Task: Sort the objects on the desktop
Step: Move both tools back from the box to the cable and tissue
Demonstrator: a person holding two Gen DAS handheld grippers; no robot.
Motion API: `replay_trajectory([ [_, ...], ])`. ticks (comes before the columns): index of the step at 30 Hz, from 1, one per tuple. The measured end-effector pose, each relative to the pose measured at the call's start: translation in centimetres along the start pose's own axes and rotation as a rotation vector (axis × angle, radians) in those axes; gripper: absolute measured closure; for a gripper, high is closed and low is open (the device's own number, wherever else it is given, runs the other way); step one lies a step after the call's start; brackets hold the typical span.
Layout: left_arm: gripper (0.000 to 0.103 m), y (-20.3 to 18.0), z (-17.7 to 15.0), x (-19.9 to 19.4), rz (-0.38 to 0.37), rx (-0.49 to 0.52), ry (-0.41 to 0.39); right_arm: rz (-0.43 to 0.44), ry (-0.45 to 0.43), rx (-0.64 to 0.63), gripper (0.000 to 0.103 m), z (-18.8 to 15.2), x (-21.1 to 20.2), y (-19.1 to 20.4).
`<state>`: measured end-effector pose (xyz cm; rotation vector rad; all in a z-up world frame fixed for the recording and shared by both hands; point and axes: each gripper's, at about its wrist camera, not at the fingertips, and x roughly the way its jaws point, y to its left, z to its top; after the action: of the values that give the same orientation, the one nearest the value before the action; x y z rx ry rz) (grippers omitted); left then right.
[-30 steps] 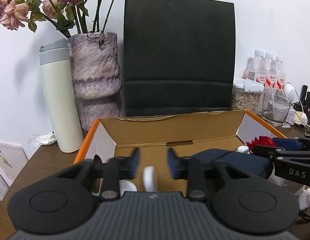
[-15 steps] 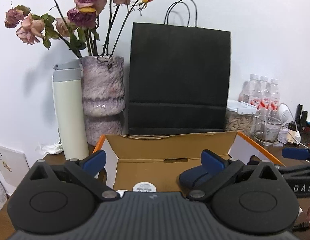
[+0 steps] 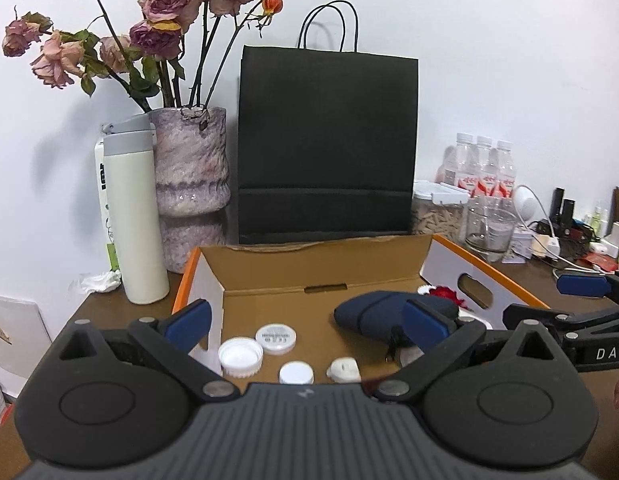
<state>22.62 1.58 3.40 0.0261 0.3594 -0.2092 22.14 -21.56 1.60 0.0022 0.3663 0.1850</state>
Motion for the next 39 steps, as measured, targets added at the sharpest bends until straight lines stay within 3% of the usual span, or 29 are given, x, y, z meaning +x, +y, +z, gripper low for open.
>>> replay_trajectory([
  [5, 0.000, 1.0, -1.2, -1.6, -0.021, 0.002, 0.020, -0.005, 0.039, -0.002, 0.000, -1.6, -1.4, -0.4],
  [12, 0.000, 2.2, -2.1, -3.0, -0.108, -0.054, 0.061, 0.003, 0.069, 0.004, 0.000, -3.2, -3.3, -0.4],
  [23, 0.000, 1.6, -2.9, -4.4, -0.176, -0.053, 0.082, -0.002, 0.093, -0.010, 0.000, -4.3, -4.2, -0.4],
  [39, 0.000, -1.4, -3.5, -2.1, -0.215, -0.014, 0.170, -0.030, 0.140, -0.005, 0.000, -5.0, -3.9, -0.8],
])
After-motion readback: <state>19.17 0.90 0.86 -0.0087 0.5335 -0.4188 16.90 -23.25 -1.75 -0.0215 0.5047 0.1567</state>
